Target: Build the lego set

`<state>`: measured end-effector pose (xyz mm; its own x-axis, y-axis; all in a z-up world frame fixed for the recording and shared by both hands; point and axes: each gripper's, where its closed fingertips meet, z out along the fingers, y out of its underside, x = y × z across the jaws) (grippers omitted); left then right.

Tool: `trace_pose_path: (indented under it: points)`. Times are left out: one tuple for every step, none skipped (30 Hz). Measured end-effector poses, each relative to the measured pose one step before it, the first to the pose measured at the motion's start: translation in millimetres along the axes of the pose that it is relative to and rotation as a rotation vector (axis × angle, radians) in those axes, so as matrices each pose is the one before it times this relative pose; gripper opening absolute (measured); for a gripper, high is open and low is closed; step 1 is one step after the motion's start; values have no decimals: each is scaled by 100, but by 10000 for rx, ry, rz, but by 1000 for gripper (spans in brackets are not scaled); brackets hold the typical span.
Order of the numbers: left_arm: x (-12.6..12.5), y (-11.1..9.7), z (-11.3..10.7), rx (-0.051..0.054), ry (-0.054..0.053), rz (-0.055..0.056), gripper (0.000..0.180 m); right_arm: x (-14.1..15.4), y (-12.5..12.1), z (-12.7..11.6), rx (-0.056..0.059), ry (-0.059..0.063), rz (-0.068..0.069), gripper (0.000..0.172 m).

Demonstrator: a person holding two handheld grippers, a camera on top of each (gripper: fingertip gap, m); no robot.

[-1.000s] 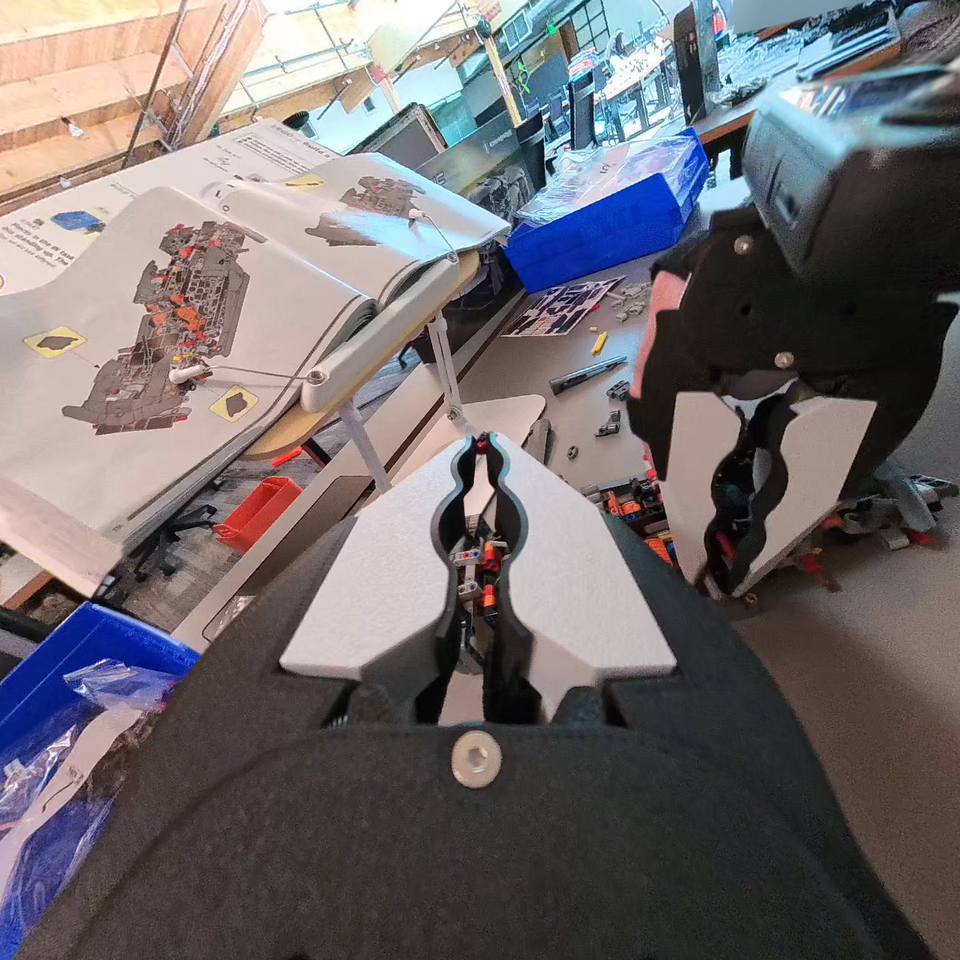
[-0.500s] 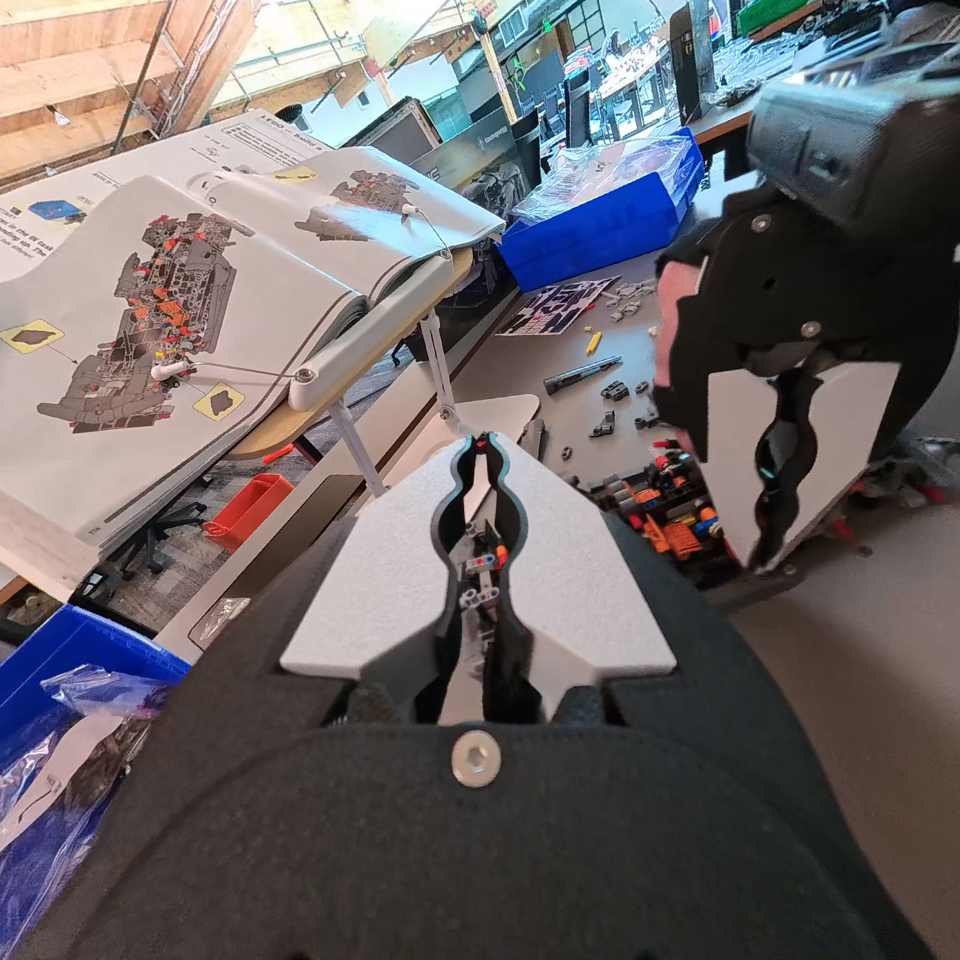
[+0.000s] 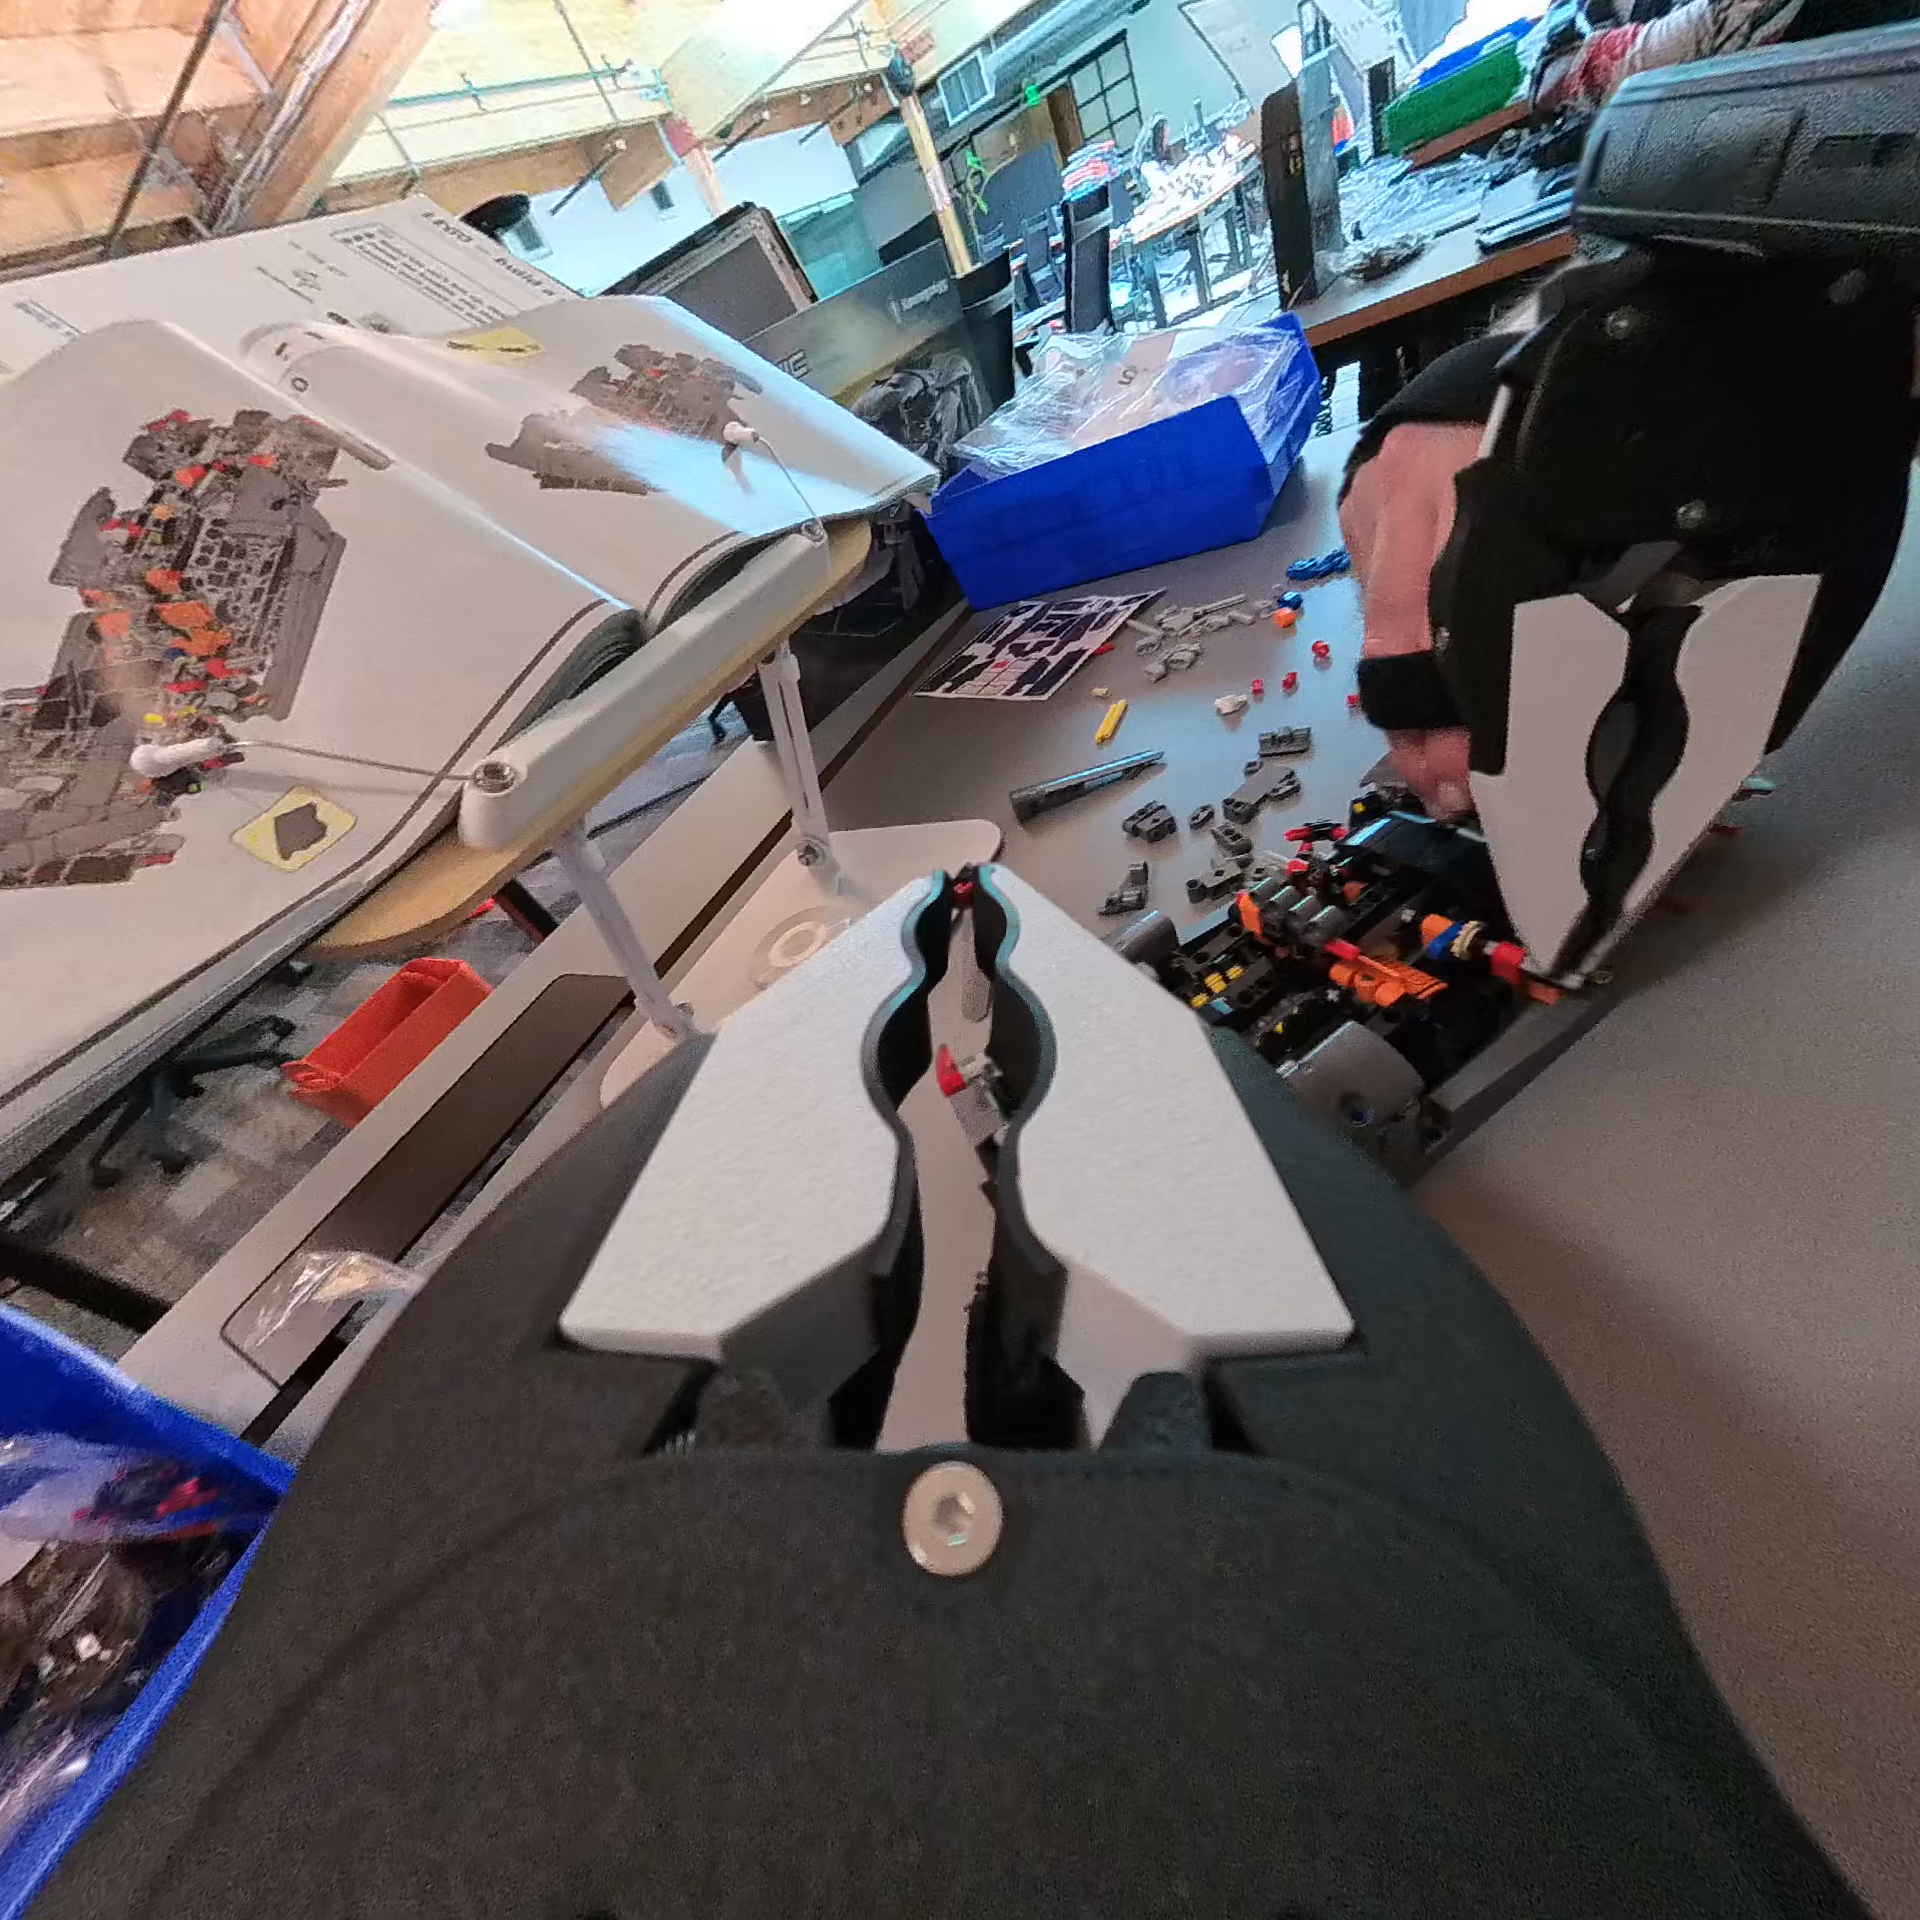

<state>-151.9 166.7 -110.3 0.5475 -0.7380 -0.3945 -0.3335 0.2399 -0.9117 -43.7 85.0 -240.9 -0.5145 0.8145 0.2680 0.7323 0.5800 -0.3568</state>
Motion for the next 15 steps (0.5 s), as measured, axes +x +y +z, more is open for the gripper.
trace_pose_path:
  points:
    - [247,-208,70,28,118,-55,2,134,55,-295,99,209,95,7]
    - [278,-266,66,34,151,-83,2,147,-17,-420,161,202,133,9]
    - [321,-334,57,59,188,-96,2,193,-157,-526,263,228,175,10]
    - [393,-390,53,79,235,-113,2,204,-250,-624,337,221,226,11]
    - [476,-386,70,77,284,-145,2,214,-270,-683,364,220,256,12]
    - [444,-365,74,80,247,-143,2,264,-227,-722,361,242,272,13]
    - [486,-330,107,77,237,-92,2,330,-154,-738,335,267,294,12]
    - [530,-252,143,52,262,-80,1,428,-144,-728,332,315,333,13]
    - [553,-200,198,47,271,-88,1,451,-158,-701,342,317,365,14]
    - [501,-220,232,85,249,-116,1,426,-196,-665,350,299,346,15]
    - [530,-194,266,85,282,-146,1,444,-228,-594,345,323,299,17]
    - [509,-102,332,42,280,-123,1,393,-210,-518,314,291,256,16]
    - [449,-47,336,26,237,-70,1,234,-228,-431,279,203,204,17]
    - [390,-27,317,21,219,-87,1,149,-231,-327,239,186,121,17]
    - [326,-26,319,24,189,-94,1,202,-228,-233,178,261,42,18]
